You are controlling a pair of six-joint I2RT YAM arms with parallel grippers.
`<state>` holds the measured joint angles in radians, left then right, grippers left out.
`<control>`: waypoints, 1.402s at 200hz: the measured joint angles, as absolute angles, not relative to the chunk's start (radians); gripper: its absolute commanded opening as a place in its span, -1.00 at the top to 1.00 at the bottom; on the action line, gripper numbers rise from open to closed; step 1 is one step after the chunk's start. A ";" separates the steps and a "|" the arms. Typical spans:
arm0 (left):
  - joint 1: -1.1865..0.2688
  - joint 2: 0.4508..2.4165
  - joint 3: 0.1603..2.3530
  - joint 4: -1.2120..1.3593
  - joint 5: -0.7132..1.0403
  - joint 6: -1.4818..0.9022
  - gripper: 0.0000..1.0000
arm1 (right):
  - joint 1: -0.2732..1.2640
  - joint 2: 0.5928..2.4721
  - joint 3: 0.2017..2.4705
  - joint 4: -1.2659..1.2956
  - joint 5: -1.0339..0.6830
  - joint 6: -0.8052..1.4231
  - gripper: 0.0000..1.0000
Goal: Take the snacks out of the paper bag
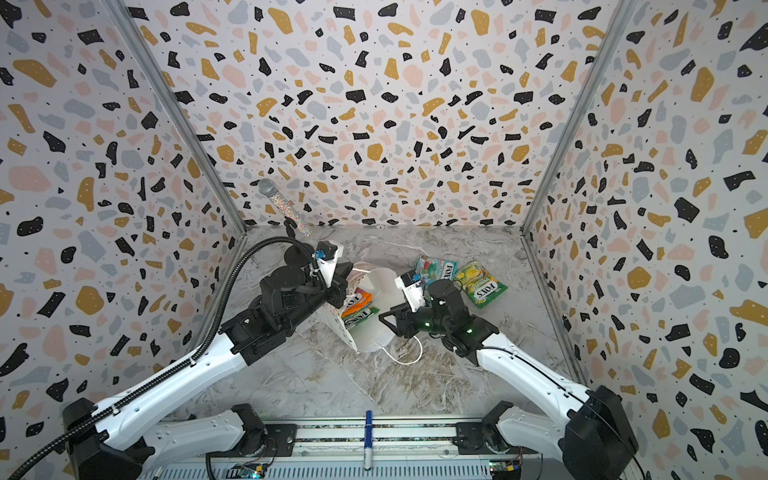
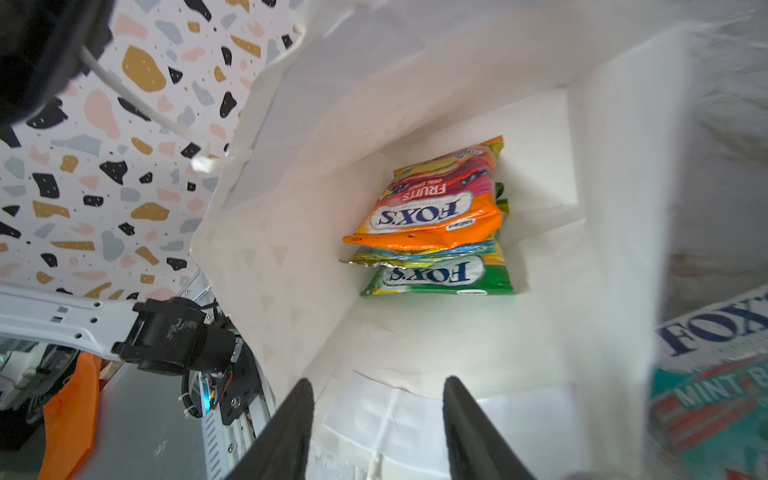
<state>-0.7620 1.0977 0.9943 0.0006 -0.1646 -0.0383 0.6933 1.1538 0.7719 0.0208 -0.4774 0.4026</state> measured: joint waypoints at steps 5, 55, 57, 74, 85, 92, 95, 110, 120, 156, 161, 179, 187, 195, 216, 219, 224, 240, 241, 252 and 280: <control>-0.762 1.098 0.994 0.000 -0.165 -0.038 1.00 | 0.707 1.174 0.781 0.024 -0.473 0.403 -0.02; -0.762 1.098 0.994 0.001 -0.163 -0.038 1.00 | 0.810 1.381 0.878 0.038 -0.358 0.434 0.05; -0.762 1.098 0.994 0.000 -0.163 -0.038 1.00 | 0.812 1.387 0.880 0.039 -0.352 0.438 0.06; -0.762 1.098 0.994 0.000 -0.162 -0.038 1.00 | 0.822 1.433 0.892 0.060 -0.319 0.475 0.08; -0.762 1.098 0.994 0.000 -0.162 -0.038 1.00 | 0.824 1.459 0.893 0.078 -0.300 0.508 0.08; -0.762 1.098 0.994 0.001 -0.162 -0.038 1.00 | 0.827 1.474 0.895 0.086 -0.289 0.528 0.08; -0.762 1.098 0.994 0.000 -0.162 -0.038 1.00 | 0.828 1.479 0.897 0.089 -0.284 0.536 0.08; -0.762 1.098 0.994 0.001 -0.162 -0.038 1.00 | 0.835 1.514 0.909 0.112 -0.255 0.582 0.11; -0.762 1.098 0.994 0.000 -0.162 -0.038 1.00 | 0.839 1.534 0.918 0.125 -0.237 0.609 0.14; -0.762 1.098 0.994 0.001 -0.162 -0.038 1.00 | 0.846 1.572 0.929 0.189 -0.207 0.693 0.21; -0.762 1.098 0.994 0.000 -0.162 -0.038 1.00 | 0.847 1.576 0.933 0.193 -0.204 0.701 0.21; -0.762 1.098 0.994 0.000 -0.162 -0.039 1.00 | 0.847 1.591 0.946 0.204 -0.191 0.725 0.21; -0.762 1.098 0.994 0.001 -0.162 -0.039 1.00 | 0.847 1.595 0.952 0.204 -0.187 0.734 0.21; -0.762 1.098 0.994 0.000 -0.162 -0.039 1.00 | 0.847 1.599 0.957 0.210 -0.184 0.741 0.20; -0.762 1.098 0.994 0.001 -0.162 -0.040 1.00 | 0.847 1.609 0.969 0.212 -0.171 0.756 0.20; -0.762 1.098 0.994 0.001 -0.162 -0.040 1.00 | 0.847 1.612 0.971 0.212 -0.170 0.757 0.19; -0.762 1.098 0.994 0.001 -0.162 -0.040 1.00 | 0.847 1.616 0.976 0.213 -0.168 0.759 0.18; -0.762 1.098 0.994 0.001 -0.162 -0.041 1.00 | 0.847 1.633 0.989 0.211 -0.164 0.765 0.14; -0.762 1.098 0.994 0.001 -0.162 -0.041 1.00 | 0.847 1.634 0.989 0.211 -0.164 0.766 0.14; -0.762 1.098 0.994 0.001 -0.162 -0.041 1.00 | 0.847 1.642 0.991 0.211 -0.162 0.769 0.10; -0.762 1.098 0.994 0.001 -0.161 -0.041 1.00 | 0.847 1.649 0.991 0.207 -0.144 0.781 0.04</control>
<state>-0.7620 1.0977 0.9943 0.0006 -0.1612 -0.0410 0.8474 1.6485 0.9909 0.2073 -0.1436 0.7807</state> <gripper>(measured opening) 0.047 0.466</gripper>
